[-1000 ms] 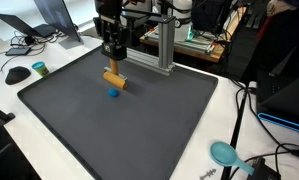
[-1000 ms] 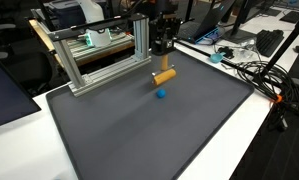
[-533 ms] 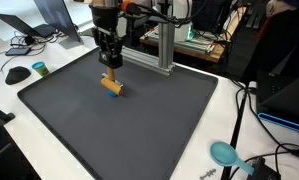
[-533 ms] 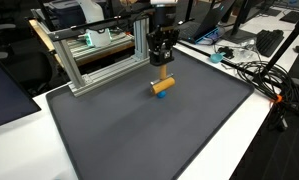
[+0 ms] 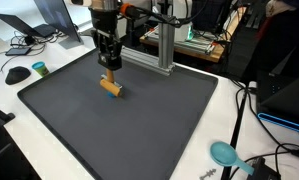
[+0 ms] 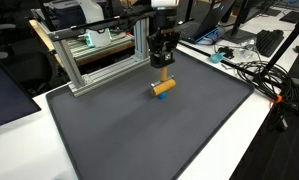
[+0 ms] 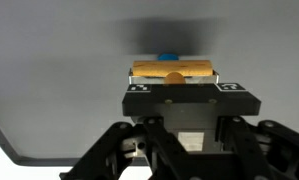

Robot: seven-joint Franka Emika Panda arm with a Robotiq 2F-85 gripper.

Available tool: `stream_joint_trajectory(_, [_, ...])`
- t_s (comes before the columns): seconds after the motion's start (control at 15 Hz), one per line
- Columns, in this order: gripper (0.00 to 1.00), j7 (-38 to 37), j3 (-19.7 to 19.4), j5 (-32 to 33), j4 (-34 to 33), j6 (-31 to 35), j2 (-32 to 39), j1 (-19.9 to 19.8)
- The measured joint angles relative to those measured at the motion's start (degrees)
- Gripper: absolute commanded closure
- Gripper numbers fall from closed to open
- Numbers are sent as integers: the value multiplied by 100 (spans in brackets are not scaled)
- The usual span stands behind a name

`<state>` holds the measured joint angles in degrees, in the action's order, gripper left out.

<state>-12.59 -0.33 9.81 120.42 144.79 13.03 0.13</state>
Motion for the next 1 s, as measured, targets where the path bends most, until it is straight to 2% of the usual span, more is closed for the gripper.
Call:
stream_joint_trajectory(0.53, [78, 47, -4, -15, -277, -36, 260, 42])
stream_joint_trajectory(1.0, [78, 320, 3, -117, -580, -442, 423, 48])
